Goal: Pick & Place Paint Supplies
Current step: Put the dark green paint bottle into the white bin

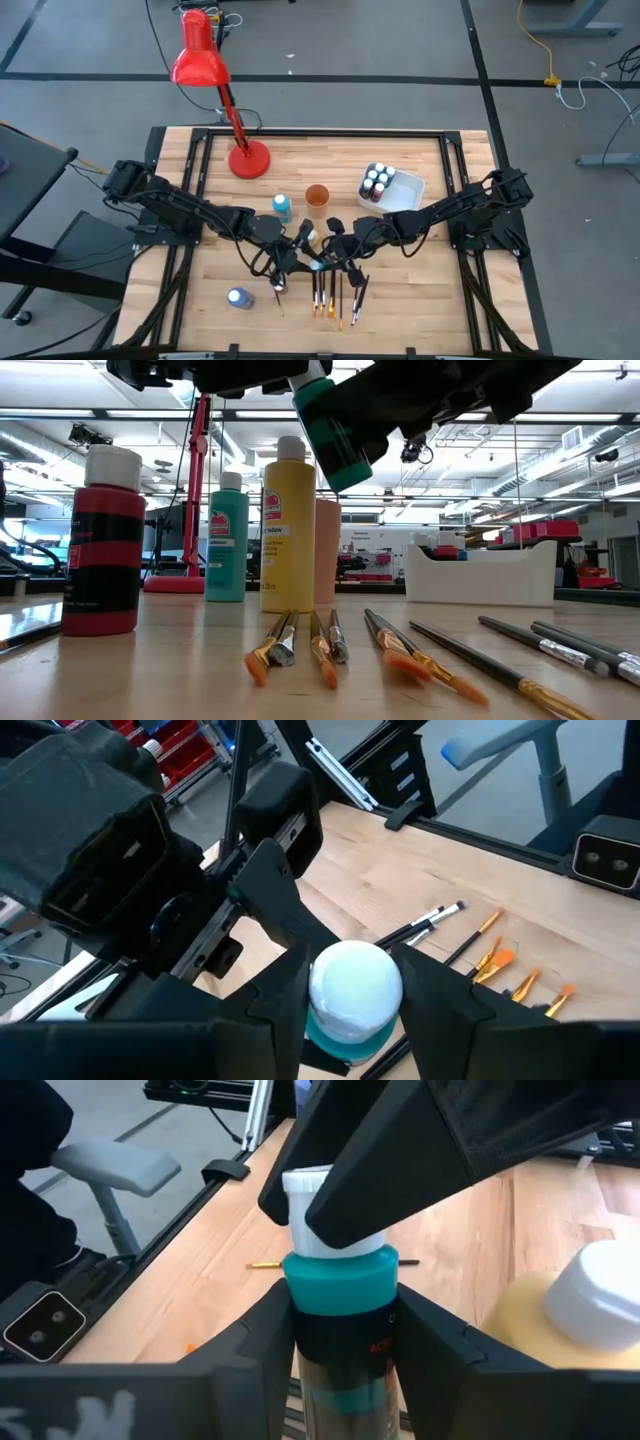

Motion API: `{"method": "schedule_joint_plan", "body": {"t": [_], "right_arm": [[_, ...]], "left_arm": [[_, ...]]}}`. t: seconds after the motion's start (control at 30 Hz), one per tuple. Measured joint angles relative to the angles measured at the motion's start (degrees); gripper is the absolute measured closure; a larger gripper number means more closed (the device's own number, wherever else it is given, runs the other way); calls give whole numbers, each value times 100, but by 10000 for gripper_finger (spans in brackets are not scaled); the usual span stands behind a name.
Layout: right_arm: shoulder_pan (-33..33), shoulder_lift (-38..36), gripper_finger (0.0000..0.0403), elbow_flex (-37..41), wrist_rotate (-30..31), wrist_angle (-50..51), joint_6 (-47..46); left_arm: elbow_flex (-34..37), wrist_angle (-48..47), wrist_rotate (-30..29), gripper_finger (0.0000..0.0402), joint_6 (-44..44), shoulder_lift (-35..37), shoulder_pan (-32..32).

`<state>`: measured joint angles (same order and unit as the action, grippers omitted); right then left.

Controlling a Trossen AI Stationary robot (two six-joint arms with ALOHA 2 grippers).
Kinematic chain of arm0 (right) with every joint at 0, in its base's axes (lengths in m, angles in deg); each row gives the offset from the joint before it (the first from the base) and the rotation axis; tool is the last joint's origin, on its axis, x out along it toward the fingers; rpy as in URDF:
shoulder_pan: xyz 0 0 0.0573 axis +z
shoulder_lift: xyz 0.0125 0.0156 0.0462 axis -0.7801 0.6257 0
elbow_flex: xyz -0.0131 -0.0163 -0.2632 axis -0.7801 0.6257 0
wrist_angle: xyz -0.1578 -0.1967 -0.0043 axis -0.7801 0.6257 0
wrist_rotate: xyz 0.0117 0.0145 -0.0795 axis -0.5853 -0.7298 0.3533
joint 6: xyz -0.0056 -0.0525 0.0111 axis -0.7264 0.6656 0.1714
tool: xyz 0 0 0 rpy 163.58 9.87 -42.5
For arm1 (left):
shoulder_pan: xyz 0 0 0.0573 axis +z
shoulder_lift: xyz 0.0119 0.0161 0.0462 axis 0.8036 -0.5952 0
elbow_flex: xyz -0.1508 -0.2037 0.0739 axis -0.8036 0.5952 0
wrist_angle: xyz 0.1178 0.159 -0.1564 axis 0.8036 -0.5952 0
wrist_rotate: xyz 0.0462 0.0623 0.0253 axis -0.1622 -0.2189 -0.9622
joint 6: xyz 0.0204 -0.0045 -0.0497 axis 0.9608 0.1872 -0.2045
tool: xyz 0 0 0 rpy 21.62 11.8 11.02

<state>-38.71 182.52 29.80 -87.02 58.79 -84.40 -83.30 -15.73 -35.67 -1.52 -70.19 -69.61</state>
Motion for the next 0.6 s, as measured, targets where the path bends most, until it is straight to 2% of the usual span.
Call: {"method": "schedule_joint_plan", "body": {"t": [0.27,0.4,0.6], "right_arm": [[-13,-108,265,0,12,212,-56],[-13,-452,265,2,56,938,-148],[-11,-1259,267,3,959,2655,-454]], "left_arm": [[-11,60,-73,211,-22,2,0],[-11,166,-79,202,2,2,-18],[-11,314,-203,201,55,2,-101]]}}
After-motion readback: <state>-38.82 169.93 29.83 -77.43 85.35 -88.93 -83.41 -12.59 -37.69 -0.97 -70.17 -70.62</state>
